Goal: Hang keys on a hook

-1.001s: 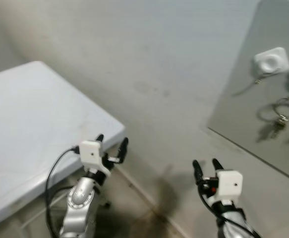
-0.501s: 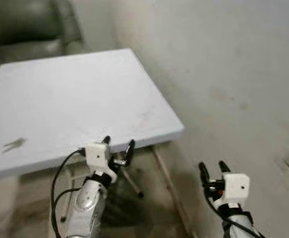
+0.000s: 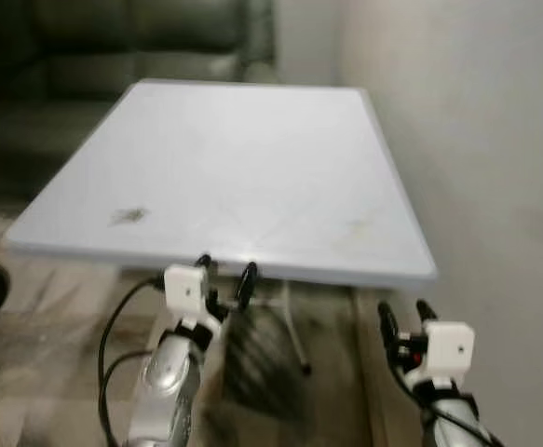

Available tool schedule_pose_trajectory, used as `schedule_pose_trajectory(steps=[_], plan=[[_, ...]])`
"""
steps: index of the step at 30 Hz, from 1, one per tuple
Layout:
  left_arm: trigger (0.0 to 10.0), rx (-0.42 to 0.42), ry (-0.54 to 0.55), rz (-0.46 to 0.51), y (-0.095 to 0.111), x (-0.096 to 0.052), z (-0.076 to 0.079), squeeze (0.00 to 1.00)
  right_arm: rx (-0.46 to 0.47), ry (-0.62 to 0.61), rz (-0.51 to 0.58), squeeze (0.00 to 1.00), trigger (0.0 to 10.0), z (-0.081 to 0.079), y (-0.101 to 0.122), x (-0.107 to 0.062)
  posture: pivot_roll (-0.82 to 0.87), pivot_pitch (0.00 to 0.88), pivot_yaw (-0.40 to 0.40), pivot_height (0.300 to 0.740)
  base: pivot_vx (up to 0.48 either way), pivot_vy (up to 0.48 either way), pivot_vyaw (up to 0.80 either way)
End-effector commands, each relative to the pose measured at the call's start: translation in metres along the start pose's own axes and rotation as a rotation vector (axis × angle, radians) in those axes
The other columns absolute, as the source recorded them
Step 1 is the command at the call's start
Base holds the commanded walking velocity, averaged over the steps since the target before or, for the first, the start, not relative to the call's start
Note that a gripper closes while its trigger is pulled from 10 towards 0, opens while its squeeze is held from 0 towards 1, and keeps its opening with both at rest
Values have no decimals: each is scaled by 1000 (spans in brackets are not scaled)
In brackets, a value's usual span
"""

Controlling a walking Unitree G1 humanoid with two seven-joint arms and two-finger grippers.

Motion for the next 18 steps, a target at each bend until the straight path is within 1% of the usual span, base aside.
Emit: schedule_pose_trajectory(steps=[1, 4, 6, 13, 16, 18], plan=[[10000, 5, -45, 3, -3, 2, 15, 0, -22, -15, -39, 0, 10000, 10, -11, -8, -48, 49, -44, 740, 0, 0, 800], [10000, -6, -37, 10, -3, 0, 14, 0, -8, -12, -27, 0, 10000, 12, -10, -10, -52, 46, -44, 740, 0, 0, 800], [10000, -51, -23, 21, 1, -1, 11, 0, 40, -20, -1, 0, 10000, 16, -3, -11, -55, 43, -45, 740, 0, 0, 0], [10000, -64, -4, 38, 8, 4, 9, 0, 44, -17, 9, 0, 10000, 15, 0, -9, -53, 37, -46, 740, 0, 0, 0], [10000, -83, -8, 50, 14, 10, 8, 0, 50, -9, 20, 0, 10000, 11, 3, -5, -47, 27, -45, 740, 0, 0, 0], [10000, -92, -3, 52, 15, 11, 7, 0, 52, -8, 23, 0, 10000, 10, 4, -4, -45, 25, -45, 740, 0, 0, 0]])
Point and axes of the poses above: a point about 5 cm out from each wrist's last joint towards the gripper, its own x axis pointing out of the wrist towards the gripper, its own y axis along the axis of the wrist's last joint, z = x × y, the point moved 6 cm from there along x, pointing out of the wrist towards the gripper, and after that the axes turned 10 degrees about -x, right-handed, at the moved point
